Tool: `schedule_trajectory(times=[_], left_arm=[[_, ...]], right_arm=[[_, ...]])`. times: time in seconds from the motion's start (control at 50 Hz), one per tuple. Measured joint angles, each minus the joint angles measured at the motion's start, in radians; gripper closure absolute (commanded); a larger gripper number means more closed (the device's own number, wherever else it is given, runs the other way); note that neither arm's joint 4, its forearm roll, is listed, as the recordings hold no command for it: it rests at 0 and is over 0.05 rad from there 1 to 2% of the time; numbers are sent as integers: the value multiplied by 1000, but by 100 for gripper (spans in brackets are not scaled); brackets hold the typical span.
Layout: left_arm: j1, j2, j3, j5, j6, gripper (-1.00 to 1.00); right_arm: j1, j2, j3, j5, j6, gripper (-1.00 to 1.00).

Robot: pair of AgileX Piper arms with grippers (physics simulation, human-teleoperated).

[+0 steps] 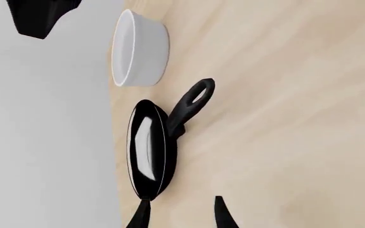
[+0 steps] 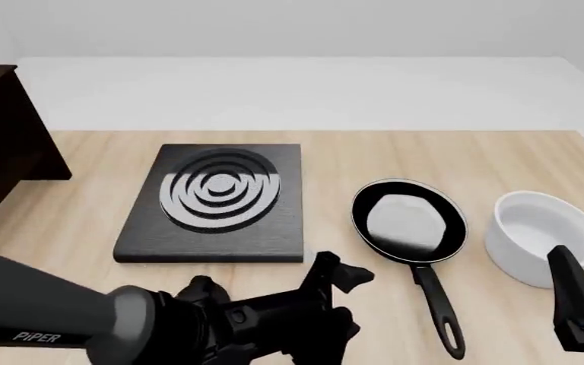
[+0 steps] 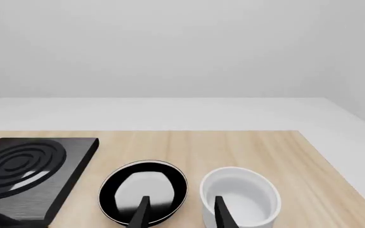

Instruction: Put the frying pan under the cabinet shelf.

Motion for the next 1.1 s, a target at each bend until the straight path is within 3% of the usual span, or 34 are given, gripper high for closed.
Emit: schedule_trajectory(times=[1.1], left_arm=[[-55,276,-253,17,-10,-100]], right_arm=[[0,0,0,0,0,-100]])
